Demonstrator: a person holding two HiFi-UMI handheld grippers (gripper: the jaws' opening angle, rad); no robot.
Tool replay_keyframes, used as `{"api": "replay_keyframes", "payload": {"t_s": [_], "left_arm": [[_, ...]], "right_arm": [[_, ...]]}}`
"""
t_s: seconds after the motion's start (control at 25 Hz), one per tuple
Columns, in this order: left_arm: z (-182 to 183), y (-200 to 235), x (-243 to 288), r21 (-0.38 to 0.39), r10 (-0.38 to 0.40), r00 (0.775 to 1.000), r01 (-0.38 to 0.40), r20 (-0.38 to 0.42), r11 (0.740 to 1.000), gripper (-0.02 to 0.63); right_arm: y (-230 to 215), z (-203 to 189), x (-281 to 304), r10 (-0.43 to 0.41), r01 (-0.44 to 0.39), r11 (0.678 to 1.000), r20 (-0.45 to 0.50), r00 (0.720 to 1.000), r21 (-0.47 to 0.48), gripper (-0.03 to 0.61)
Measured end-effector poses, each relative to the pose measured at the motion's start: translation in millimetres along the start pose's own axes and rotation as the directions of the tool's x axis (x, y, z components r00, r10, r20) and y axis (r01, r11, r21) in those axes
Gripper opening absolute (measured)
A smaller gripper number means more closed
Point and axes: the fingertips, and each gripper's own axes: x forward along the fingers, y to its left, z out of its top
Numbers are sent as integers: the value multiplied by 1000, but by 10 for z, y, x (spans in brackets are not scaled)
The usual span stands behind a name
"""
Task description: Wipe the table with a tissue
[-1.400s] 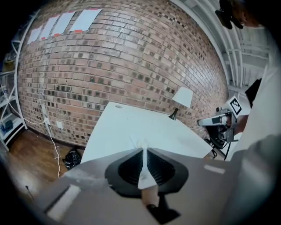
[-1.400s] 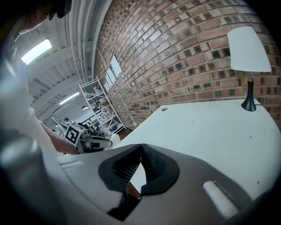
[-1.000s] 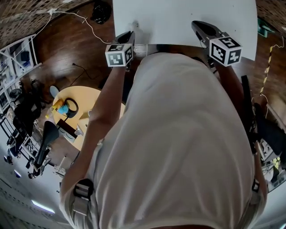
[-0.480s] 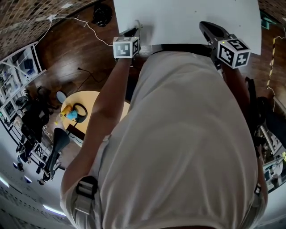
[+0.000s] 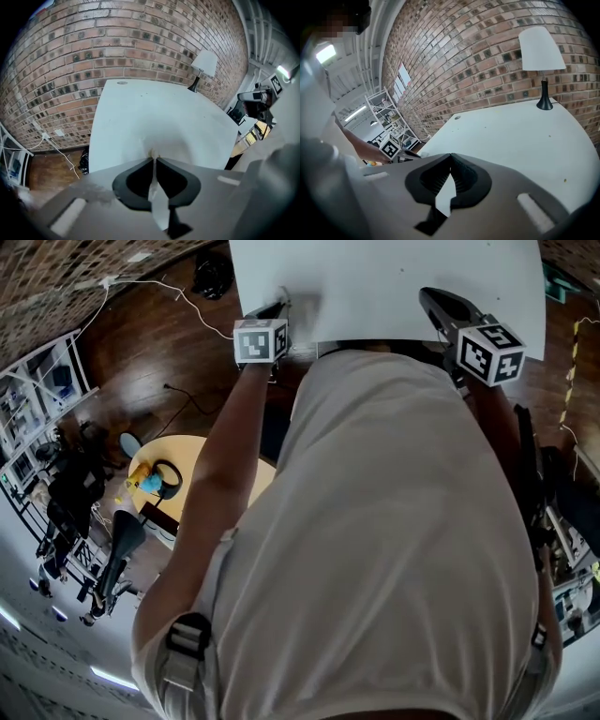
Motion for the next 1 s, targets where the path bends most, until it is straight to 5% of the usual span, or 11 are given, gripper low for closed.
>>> {"api": "replay_keyframes", "payload": {"t_s": [0.32, 0.6, 0.8, 1.0], "left_arm": [[44, -192, 34, -16, -48, 998, 48, -34, 999, 25], [87, -564, 152, -58, -126, 992, 126, -2, 990, 23], [277, -775, 258, -13, -169, 986, 169, 12, 985, 23], [343, -602, 86, -43, -157, 983, 162, 92, 986, 23]], "right_arm": [[-174, 37, -77, -22, 22, 1000, 2, 1000, 19, 8], [-196, 53, -49, -24, 24, 999, 9, 1000, 37, 8], [-94, 70, 16, -8, 8, 1000, -7, 1000, 15, 8], [-73, 63, 2, -24, 24, 1000, 6, 1000, 17, 8]]}}
